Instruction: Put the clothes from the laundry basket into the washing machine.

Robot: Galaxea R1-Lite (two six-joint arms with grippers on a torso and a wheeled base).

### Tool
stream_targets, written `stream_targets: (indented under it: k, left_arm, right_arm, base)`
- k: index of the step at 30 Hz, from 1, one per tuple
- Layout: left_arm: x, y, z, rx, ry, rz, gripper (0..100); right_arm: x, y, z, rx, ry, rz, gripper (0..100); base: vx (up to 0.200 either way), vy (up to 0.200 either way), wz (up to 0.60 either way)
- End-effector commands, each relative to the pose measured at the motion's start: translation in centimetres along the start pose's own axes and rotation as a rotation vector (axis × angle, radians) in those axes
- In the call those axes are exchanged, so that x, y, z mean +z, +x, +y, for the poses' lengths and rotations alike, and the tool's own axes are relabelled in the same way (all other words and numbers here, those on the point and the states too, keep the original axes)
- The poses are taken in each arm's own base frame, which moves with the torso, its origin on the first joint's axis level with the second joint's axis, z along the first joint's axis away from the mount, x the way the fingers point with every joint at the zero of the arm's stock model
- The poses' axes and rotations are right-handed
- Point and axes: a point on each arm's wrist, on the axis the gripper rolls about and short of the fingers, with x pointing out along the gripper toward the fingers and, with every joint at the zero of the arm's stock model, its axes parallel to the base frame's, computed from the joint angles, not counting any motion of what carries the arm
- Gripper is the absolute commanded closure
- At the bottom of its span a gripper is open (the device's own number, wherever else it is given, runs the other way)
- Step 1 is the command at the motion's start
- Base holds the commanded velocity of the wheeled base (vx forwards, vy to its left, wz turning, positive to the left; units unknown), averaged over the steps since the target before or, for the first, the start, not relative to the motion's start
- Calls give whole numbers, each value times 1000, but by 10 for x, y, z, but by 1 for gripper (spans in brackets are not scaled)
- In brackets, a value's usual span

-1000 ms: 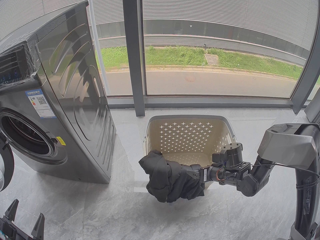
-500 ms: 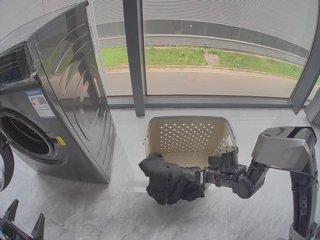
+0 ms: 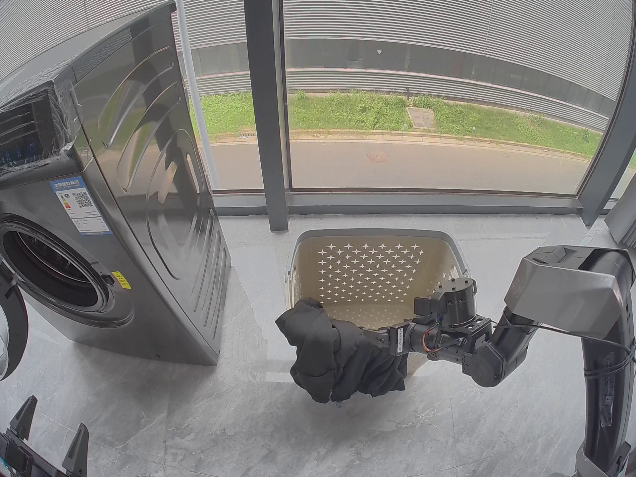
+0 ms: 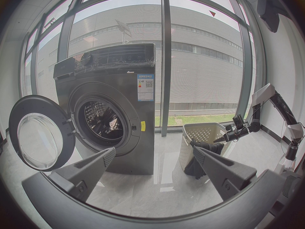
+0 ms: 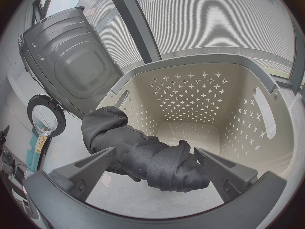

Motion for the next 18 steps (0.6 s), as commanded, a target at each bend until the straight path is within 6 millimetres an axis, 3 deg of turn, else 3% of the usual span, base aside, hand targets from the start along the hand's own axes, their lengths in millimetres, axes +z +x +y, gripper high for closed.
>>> stream_targets:
  k: [1,7,18]
  left_arm:
    - [-5,0,0,0,0,1,0]
    - [-5,0,0,0,0,0,0]
    - [-5,0,0,0,-2,0,0]
  right_arm:
    - [3,-9,1,0,-12,-4,0]
    - [-6,-17,3,1,-63,37,0]
    - [-19,1,-9,-20,-59,61,0]
  base:
    - [0,0,0]
    - [0,0,0]
    - [0,0,0]
